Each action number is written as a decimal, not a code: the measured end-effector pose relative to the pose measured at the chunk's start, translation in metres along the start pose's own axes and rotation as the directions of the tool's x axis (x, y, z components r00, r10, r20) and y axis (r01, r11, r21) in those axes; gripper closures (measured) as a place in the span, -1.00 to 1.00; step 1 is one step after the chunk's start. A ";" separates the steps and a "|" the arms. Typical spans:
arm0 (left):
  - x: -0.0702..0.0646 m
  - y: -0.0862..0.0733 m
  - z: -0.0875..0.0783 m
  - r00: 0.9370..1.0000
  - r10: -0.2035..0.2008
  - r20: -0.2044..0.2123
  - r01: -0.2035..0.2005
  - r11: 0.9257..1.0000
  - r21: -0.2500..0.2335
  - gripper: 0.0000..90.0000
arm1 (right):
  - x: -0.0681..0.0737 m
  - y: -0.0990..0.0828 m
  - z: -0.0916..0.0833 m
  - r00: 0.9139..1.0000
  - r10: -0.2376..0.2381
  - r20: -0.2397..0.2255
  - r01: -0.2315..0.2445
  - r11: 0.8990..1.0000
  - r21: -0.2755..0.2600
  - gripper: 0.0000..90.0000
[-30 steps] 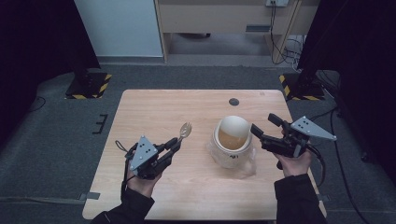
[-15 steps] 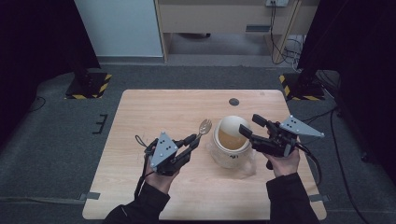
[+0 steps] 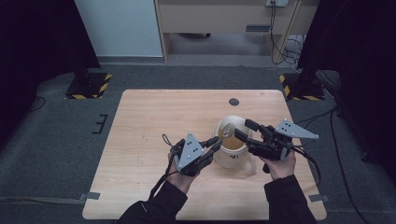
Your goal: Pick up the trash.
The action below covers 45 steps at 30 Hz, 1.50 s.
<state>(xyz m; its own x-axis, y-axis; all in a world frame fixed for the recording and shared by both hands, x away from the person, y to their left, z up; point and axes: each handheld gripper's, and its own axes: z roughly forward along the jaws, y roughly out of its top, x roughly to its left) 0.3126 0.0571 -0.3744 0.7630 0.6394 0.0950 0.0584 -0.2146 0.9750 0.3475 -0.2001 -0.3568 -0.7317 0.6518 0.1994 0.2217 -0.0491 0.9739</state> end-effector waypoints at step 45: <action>0.074 -0.090 -0.097 0.976 -0.148 -0.160 0.179 0.963 0.203 0.32 | -0.005 0.007 -0.010 1.000 -0.004 -0.017 0.004 1.000 -0.017 0.90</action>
<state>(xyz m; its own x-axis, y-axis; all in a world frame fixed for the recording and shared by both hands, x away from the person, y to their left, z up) 0.3007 0.1953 -0.4355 0.6331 0.7738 -0.0196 0.3238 -0.2417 0.9147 0.3462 -0.2108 -0.3500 -0.7437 0.6388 0.1970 0.2075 -0.0597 0.9764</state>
